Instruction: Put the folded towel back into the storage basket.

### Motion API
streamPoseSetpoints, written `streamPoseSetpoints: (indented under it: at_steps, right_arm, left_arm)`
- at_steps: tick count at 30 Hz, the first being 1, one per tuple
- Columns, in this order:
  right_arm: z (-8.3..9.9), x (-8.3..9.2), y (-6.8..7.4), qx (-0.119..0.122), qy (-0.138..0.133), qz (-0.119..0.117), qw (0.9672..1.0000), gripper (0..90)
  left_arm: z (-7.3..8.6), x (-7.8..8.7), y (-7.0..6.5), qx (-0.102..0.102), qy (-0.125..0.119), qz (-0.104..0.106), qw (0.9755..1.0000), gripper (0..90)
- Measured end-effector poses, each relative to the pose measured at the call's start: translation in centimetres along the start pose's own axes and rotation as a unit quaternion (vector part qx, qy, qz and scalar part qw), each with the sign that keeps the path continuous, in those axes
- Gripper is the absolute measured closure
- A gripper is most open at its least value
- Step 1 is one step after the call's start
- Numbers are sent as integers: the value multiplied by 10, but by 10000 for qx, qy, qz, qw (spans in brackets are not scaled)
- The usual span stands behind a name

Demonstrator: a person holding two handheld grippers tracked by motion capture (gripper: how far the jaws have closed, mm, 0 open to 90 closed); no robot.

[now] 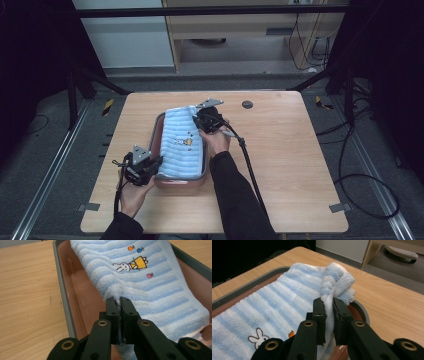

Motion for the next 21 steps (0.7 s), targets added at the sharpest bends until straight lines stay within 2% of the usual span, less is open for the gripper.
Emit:
streamPoseSetpoints:
  at_steps: [3, 7, 9, 12, 13, 17, 18, 19, 20, 21]
  right_arm:
    - [5, -2, 1, 27, 73, 18, 10000, 810]
    - [11, -5, 0, 21, 240, 21, 9997, 786]
    - [15, -7, 0, 20, 326, 19, 9995, 739]
    - [14, -3, -2, 15, 244, 73, 9997, 665]
    - [14, -3, -2, 15, 244, 73, 9997, 665]
    - [7, 18, -8, 27, -59, 232, 9997, 597]
    - [7, 18, -8, 27, -59, 232, 9997, 597]
    - [6, 25, -11, 23, -111, 270, 9996, 569]
    - [4, 42, -18, 4, -329, 357, 9988, 526]
    - [5, 51, -22, -73, -441, 363, 9983, 497]
  left_arm:
    - [2, -2, 0, 51, 66, 36, 10000, 853]
    - [2, -2, 0, 56, 32, 65, 10000, 834]
    - [-1, 1, 3, 94, -64, 25, 9999, 766]
    - [-5, 7, 7, 172, -192, 7, 9997, 729]
    - [-5, 7, 7, 172, -192, 7, 9997, 725]
    - [-10, 15, 11, 247, -352, -16, 9991, 710]
    - [-10, 15, 11, 247, -352, -16, 9991, 703]
    - [-11, 17, 13, 253, -388, -40, 9989, 703]
    - [-12, 19, 14, 286, -419, -40, 9987, 684]
    - [-15, 24, 15, 280, -523, -34, 9982, 675]
Point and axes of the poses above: each handheld gripper's, and its own axes: x roughly backward along the jaws, z roughly out of its underside, y roughly to its left, the point moved 8 cm from there along -x, roughly forward along the jaws, and after that the axes turned 7 degrees about y, right-handed, at the moved point
